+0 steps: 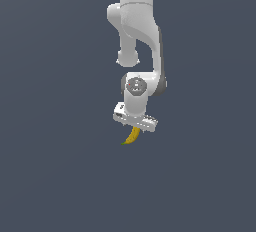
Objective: Pick up the object and move it to a goal position.
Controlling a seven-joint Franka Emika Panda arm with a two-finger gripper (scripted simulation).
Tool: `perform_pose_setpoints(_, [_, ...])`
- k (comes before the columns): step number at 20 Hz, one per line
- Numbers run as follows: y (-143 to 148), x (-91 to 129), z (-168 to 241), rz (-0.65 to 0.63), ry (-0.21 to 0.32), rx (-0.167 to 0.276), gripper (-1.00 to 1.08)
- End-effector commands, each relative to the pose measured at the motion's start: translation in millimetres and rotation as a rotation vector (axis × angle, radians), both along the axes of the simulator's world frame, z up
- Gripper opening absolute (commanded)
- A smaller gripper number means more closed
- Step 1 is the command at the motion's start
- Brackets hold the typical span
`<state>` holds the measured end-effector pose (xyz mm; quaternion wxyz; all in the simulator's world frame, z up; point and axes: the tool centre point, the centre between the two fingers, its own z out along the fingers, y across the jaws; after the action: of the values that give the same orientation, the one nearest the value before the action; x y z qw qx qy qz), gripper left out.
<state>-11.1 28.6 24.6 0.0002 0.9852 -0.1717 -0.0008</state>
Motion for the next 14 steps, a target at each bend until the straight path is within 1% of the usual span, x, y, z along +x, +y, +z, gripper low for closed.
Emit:
perform_pose_setpoints(1, [0.1, 0.9, -5.0, 0.0, -0.002, 0.0, 1.0])
perform_pose_setpoints(3, [0.2, 1.3, -5.9, 0.0, -0.002, 0.0, 1.0])
perform_pose_setpoints(4, [0.2, 1.3, -5.9, 0.0, -0.002, 0.0, -1.0])
perform_pose_setpoints(14, [1.6, 1.5, -5.0, 0.002, -0.003, 0.001, -1.0])
